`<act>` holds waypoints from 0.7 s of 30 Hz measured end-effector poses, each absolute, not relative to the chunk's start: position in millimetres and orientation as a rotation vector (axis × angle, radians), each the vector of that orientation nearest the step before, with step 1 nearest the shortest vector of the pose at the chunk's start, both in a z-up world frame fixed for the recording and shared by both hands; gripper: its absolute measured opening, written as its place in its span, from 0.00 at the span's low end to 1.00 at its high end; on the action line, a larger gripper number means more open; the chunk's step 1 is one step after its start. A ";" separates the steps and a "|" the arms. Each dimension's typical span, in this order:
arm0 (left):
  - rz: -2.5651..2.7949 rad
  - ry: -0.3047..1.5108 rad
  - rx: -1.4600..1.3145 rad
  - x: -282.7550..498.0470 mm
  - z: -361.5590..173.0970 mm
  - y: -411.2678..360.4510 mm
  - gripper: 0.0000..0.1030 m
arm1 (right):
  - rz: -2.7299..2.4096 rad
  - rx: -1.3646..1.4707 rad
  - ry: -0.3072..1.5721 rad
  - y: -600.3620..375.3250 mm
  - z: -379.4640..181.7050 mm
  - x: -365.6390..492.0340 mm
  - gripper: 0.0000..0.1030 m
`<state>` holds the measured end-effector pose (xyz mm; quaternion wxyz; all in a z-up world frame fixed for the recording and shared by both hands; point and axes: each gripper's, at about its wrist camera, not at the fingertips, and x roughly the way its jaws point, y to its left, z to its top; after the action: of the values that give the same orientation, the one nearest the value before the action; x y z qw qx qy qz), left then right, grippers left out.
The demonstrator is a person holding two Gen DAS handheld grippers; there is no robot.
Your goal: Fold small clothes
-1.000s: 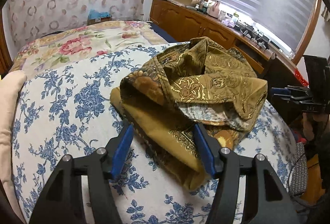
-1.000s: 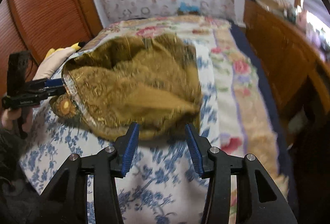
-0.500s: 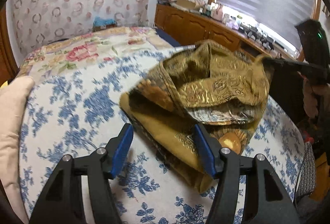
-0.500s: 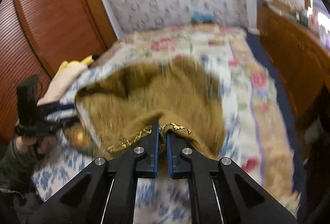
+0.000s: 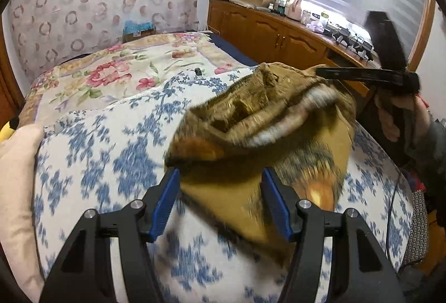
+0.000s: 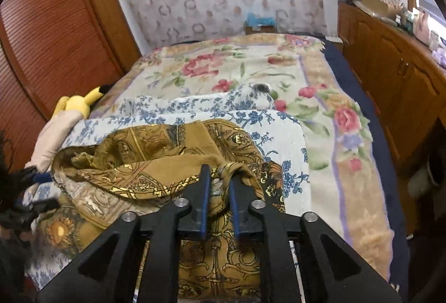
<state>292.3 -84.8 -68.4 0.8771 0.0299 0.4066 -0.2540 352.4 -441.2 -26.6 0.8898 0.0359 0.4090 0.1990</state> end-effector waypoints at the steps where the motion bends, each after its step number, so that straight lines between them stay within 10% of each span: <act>1: -0.525 0.857 0.060 299.6 -68.8 -86.9 0.59 | 0.424 0.099 0.848 -445.9 -23.9 350.7 0.26; 5: -0.481 0.840 0.081 329.3 -68.5 -94.2 0.59 | 0.439 0.152 0.863 -458.5 -14.6 352.4 0.42; 21: -0.405 0.861 0.007 344.6 -77.7 -64.7 0.59 | 0.351 -0.172 0.885 -434.1 -42.8 353.0 0.53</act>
<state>344.6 -64.7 -77.7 0.8889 0.0033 0.4145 -0.1951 353.0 -434.1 -42.8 0.8852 -0.0827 0.4255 0.1686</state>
